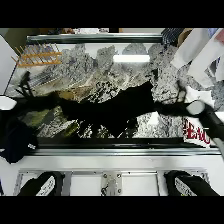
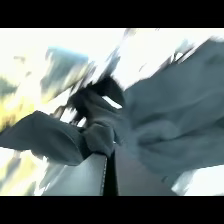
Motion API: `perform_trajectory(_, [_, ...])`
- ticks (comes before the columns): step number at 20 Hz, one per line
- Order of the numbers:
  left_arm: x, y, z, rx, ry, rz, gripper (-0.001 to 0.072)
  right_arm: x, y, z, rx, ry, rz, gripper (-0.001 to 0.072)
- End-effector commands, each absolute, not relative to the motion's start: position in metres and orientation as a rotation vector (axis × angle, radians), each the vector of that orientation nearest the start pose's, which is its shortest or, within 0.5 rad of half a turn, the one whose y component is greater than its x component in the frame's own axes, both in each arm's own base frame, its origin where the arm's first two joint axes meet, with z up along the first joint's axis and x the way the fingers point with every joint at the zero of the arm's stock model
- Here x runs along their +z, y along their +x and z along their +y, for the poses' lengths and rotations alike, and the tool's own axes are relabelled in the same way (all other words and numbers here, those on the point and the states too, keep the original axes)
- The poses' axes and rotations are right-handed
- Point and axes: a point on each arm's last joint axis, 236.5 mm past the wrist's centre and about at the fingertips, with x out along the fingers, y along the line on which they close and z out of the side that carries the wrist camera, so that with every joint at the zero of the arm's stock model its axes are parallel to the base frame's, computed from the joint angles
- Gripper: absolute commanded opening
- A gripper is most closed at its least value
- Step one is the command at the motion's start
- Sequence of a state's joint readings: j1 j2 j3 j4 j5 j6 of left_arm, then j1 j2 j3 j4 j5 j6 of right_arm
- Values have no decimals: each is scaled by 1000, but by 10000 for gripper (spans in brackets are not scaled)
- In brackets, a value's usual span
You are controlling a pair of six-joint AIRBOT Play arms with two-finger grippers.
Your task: Fold the clothes and pants, and hang the long-sleeved shirts on hangers.
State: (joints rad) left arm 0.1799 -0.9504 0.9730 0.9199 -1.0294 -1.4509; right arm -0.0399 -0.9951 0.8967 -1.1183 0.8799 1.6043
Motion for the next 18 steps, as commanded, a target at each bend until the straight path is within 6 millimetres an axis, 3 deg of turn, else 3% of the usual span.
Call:
perform_trajectory(1, [257, 336, -65, -297, -478, 582, 8, 249, 364, 1, 61, 313, 547, 9])
perform_trajectory(2, [295, 316, -72, -320, -451, 482, 9, 307, 347, -9, 37, 284, 407, 9])
perform_trajectory(4, [360, 271, -88, -373, -419, 303, 9, 390, 308, -18, -2, 236, 200, 9])
perform_trajectory(6, [405, 227, -99, -416, -408, 174, 9, 439, 273, -18, -30, 197, 69, 9])
perform_trajectory(8, [436, 192, -104, -444, -409, 78, 8, 464, 251, -18, -51, 168, -1, 9])
perform_trajectory(11, [461, 164, -107, -461, -417, 5, 8, 473, 244, -15, -51, 158, -26, 8])
perform_trajectory(13, [461, 164, -108, -463, -426, 21, 9, 468, 250, -17, -51, 163, -6, 8])
perform_trajectory(16, [418, 199, -112, -456, -455, 233, 9, 435, 279, -21, -33, 196, 126, 8])
perform_trajectory(18, [380, 233, -113, -443, -468, 408, 8, 388, 315, -19, 15, 256, 303, 8])
